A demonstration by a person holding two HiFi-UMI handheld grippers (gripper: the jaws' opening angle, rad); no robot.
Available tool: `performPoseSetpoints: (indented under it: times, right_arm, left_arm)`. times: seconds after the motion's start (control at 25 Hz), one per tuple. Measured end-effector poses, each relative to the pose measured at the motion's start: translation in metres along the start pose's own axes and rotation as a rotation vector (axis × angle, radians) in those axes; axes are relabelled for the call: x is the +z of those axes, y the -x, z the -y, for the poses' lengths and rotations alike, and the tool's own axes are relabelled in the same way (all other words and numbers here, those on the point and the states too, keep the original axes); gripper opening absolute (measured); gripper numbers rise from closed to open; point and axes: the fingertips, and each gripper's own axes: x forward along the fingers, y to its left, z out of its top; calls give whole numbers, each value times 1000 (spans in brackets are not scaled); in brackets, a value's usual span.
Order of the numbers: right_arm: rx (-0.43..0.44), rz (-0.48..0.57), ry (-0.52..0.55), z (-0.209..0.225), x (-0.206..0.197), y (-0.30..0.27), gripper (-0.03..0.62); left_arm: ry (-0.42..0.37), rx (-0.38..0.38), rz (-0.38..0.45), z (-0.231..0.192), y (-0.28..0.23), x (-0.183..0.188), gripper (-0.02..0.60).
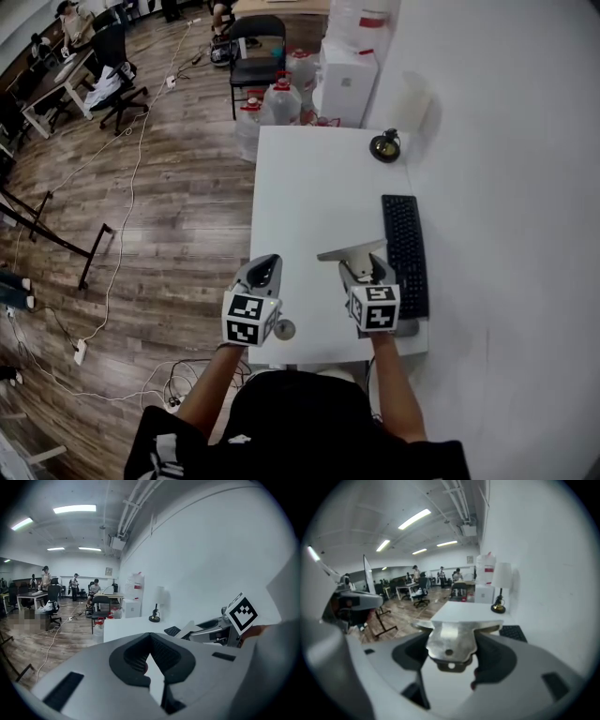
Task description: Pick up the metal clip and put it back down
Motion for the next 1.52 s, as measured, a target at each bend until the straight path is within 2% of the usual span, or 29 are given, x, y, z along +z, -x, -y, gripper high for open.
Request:
performPoseSetpoints:
  times: [0.64, 1.0, 1.2, 1.52]
  right_arm:
    - [-54, 198, 49, -60, 43, 93, 295]
    - [-92, 275, 56, -86, 49, 132, 295]
    - [-109, 345, 78, -90, 69, 157, 295]
    - [-94, 448, 102, -103, 96, 201, 295]
  left_arm:
    - [-38, -50, 122, 5, 87, 31, 21]
    - [-83, -82, 220, 10, 138, 51, 21]
    - [-115, -98, 288, 17, 153, 67, 21]
    - [-126, -97, 337, 29, 171, 85, 21]
